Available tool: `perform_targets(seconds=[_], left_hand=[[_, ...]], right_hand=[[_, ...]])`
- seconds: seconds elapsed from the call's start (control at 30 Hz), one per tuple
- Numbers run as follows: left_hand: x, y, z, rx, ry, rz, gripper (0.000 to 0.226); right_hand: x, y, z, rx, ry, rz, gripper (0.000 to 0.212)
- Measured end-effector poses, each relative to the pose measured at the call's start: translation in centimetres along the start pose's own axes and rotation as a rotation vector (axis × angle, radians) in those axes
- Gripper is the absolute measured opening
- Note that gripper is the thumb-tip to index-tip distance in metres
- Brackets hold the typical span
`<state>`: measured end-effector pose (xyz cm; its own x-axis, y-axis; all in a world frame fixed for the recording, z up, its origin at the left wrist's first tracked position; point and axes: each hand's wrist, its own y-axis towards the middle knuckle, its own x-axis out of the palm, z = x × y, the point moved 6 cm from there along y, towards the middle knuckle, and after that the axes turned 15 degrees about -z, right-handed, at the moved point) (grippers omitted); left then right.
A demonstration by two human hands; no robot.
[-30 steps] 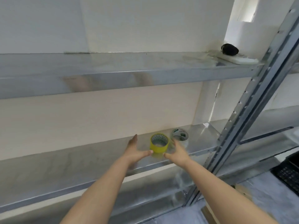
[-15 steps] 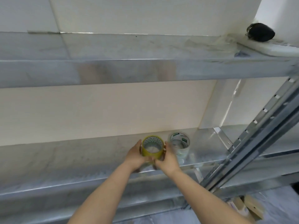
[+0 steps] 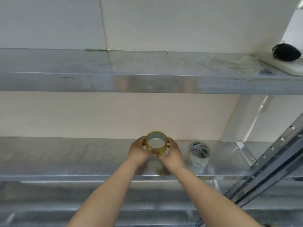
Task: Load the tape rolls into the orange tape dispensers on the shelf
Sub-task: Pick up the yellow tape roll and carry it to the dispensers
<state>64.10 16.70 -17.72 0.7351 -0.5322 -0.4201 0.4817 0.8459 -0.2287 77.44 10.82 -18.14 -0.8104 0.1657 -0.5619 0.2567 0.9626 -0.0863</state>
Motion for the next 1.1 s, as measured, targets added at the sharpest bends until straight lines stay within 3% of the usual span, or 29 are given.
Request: perform_targets(seconds=[0.13,0.33,0.47,1.1], left_hand=[[-5.6,-2.9,-0.3,0.000,0.000,0.106,0.069],[-12.7,-7.5,-2.7,-0.032,-0.009,0.224,0.078],[-16.3,-10.4,-4.9,-0.065,-0.059,0.306,0.069],[-30.7,-24.1,-14.1,-0.131,-0.240,0.572,0.077]], right_hand=[[2.8,0.2,-4.7,-0.119,-0.035,-0.051,0.062],[8.5,0.0,-10.8,-0.264,-0.016,-0.126,0.058],[12.2,-0.8,-13.7,-0.323,0.008,-0.163,0.058],[29.5,-4.3,-26.3,-0.563,0.089,-0.479,0.066]])
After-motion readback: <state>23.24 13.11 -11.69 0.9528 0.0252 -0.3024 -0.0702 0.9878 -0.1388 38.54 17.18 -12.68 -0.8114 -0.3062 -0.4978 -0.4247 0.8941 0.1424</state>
